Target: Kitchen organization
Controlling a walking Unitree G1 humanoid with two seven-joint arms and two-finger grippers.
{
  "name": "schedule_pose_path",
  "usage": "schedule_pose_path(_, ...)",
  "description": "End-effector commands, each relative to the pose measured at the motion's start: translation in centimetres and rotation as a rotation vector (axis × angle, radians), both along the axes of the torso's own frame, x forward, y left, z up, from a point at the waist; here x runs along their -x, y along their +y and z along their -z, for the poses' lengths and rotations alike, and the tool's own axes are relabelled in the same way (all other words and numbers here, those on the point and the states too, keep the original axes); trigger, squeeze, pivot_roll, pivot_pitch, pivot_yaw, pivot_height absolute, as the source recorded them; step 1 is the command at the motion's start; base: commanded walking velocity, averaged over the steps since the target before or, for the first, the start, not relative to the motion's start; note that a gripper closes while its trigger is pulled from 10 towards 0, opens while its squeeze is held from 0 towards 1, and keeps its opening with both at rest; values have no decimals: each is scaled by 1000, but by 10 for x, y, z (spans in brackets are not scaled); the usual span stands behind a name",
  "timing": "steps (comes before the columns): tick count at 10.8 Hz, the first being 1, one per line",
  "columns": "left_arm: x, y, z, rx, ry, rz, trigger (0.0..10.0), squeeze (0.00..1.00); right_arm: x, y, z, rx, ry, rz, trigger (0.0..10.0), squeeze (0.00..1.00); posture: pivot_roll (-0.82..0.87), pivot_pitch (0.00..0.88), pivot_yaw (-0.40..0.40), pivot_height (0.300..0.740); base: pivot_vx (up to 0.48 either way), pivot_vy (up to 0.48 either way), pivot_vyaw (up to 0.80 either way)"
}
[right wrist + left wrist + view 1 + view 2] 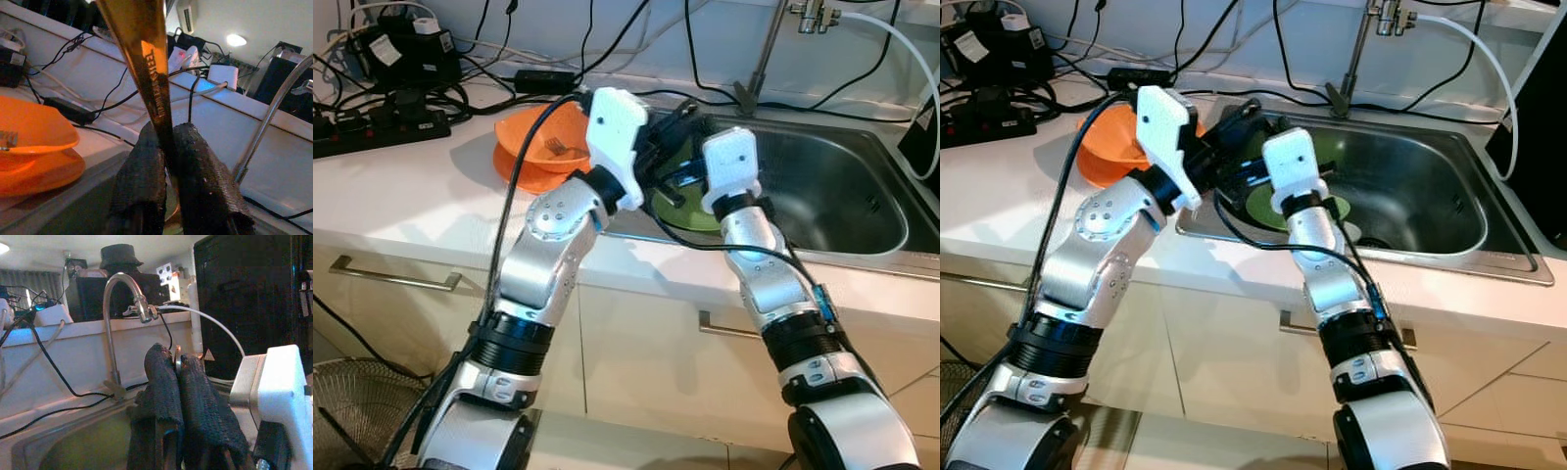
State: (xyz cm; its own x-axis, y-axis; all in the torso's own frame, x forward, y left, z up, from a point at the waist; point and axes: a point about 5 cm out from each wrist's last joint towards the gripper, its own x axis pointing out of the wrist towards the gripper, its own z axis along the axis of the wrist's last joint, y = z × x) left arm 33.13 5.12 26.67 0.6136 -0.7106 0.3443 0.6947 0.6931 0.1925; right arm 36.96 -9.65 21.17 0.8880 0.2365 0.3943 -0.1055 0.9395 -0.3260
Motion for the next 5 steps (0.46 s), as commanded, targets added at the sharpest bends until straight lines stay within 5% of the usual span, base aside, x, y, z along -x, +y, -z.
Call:
schedule_pose_path(1, -1, 0, 2, -19, 7, -8, 10000, 620, 0, -5, -1, -15, -2, 16, 0, 0, 207, 23, -31, 740, 0, 0, 0)
schedule_pose_path(2, -3, 1, 3, -9, 15, -13, 10000, 1000, -1, -5, -1, -15, 0, 16, 0, 0, 207, 23, -31, 740, 0, 0, 0)
schedule_pose_path(5, -4, 4, 1, 10, 23, -21, 10000, 1000, -2, -8, 0, -14, 6, 22, 0, 0, 206, 22, -34, 740, 0, 0, 0)
